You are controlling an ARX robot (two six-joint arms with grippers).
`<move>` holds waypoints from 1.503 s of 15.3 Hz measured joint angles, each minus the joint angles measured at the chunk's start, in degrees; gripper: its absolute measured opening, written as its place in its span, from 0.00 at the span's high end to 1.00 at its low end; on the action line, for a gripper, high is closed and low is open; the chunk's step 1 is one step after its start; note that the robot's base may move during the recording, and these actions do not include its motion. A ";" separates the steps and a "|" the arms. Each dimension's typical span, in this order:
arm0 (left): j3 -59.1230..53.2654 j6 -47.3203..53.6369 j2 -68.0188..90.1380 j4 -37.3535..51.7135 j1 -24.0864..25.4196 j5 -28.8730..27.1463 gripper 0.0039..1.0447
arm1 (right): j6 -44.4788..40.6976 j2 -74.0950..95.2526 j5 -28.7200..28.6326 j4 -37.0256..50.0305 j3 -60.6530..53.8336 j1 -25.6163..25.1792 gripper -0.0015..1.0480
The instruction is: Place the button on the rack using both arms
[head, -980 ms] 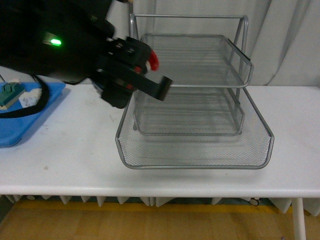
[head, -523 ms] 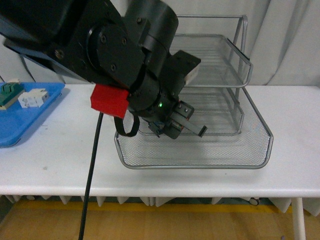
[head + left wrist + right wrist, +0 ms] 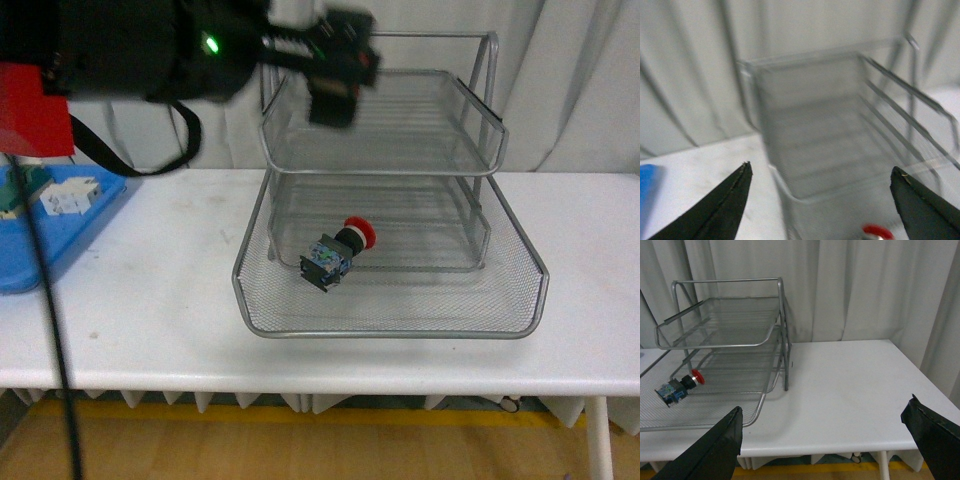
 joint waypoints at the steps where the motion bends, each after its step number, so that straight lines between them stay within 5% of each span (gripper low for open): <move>1: -7.41 -2.38 -3.56 11.93 1.62 -9.62 0.28 | 0.00 0.00 0.02 0.07 0.00 0.00 0.06; 2: -15.43 -3.58 -5.92 18.71 3.80 -13.27 0.40 | 0.02 0.00 0.02 0.02 0.00 0.00 0.06; 7: -36.70 -4.96 -22.18 24.41 12.37 -5.55 0.99 | 0.00 0.00 0.02 0.04 0.00 0.00 0.06; 12: -49.64 -4.90 -37.73 23.32 19.06 0.81 0.99 | 0.00 0.00 0.02 0.04 0.00 0.00 0.06; 16: -52.94 -4.96 -48.92 13.92 25.20 6.47 0.99 | 0.00 0.00 0.04 0.07 0.00 0.00 0.06; 23: -54.60 -4.96 -65.81 -1.25 25.18 7.15 0.99 | 0.00 0.00 0.02 0.04 0.00 0.00 0.06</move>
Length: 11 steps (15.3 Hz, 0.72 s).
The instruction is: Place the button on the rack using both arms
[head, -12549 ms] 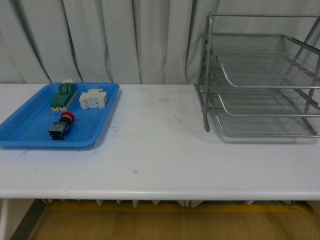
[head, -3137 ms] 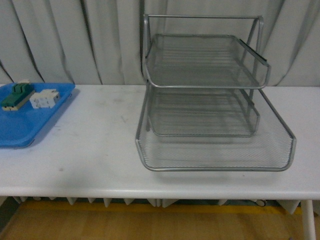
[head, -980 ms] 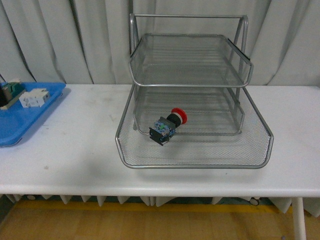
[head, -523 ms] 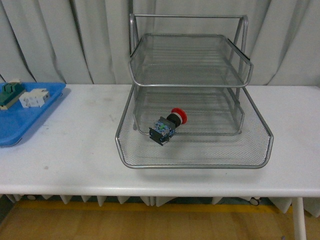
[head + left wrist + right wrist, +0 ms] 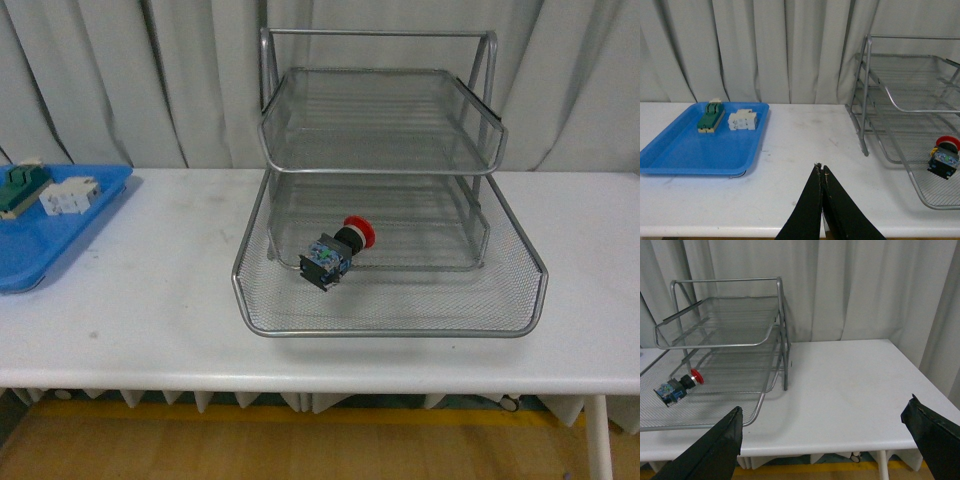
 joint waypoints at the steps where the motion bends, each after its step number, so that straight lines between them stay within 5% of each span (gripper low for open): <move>1: 0.00 0.00 -2.08 -2.01 0.00 0.00 0.99 | 0.00 0.00 0.00 0.00 0.00 0.00 0.06; 11: -0.02 0.00 -17.79 -17.20 0.00 0.00 0.99 | 0.00 0.00 0.00 0.00 0.00 0.00 0.06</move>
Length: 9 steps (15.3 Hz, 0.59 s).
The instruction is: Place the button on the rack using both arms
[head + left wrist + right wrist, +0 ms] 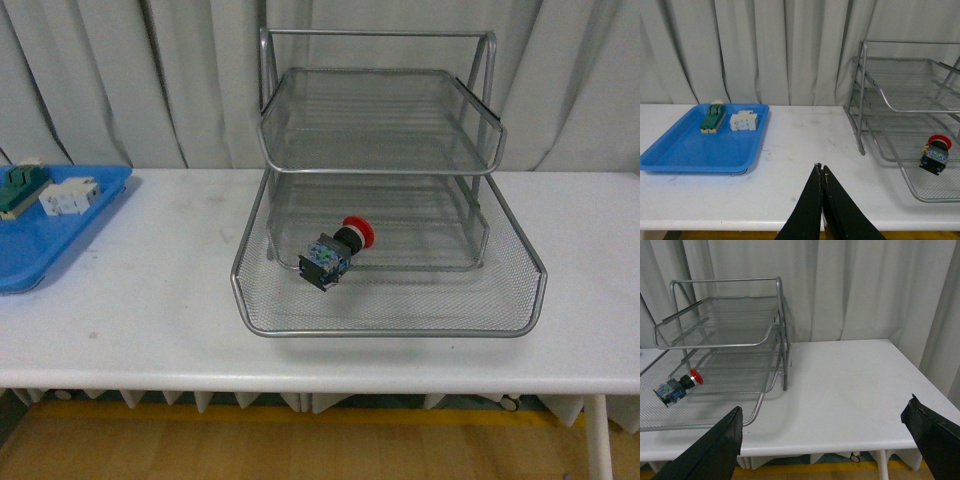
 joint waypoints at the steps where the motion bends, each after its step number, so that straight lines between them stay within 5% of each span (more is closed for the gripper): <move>1: 0.00 0.00 -0.92 -0.83 0.00 0.00 0.99 | 0.00 0.00 0.00 0.00 0.00 0.00 0.06; 9: 0.26 0.00 -13.77 -13.42 -0.02 0.04 0.99 | 0.00 0.00 0.02 -0.02 0.00 0.00 0.06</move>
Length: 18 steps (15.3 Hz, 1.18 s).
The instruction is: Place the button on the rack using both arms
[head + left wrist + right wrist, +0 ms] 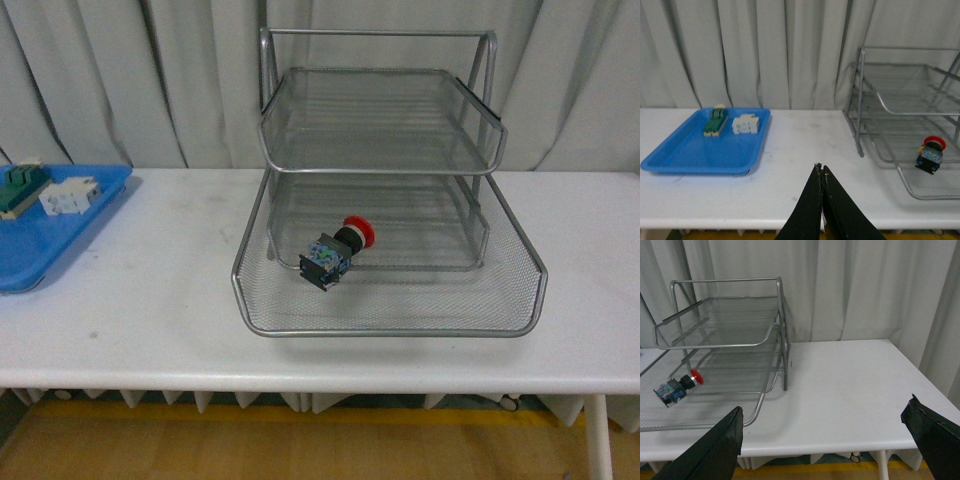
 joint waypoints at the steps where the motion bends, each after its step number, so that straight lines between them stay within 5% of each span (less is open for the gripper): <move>1: -0.09 0.00 -0.02 -0.85 0.02 0.00 0.99 | 0.00 0.00 -0.04 0.04 0.00 0.02 0.06; 3: -0.24 -0.07 -0.02 -1.16 0.04 0.00 0.95 | 0.00 0.00 -0.02 0.02 0.00 0.00 0.06; 7: -0.24 -0.07 -0.02 -1.05 0.04 0.02 0.48 | -0.02 12.98 -4.46 -7.39 4.83 1.84 0.06; 11: -0.24 -0.09 -0.02 -1.03 0.04 -0.02 0.06 | 3.76 44.70 -2.95 11.52 11.45 13.66 0.06; 18: -0.24 -0.07 -0.02 -1.03 0.04 -0.02 0.06 | 17.40 94.64 -4.70 15.98 33.77 22.73 0.77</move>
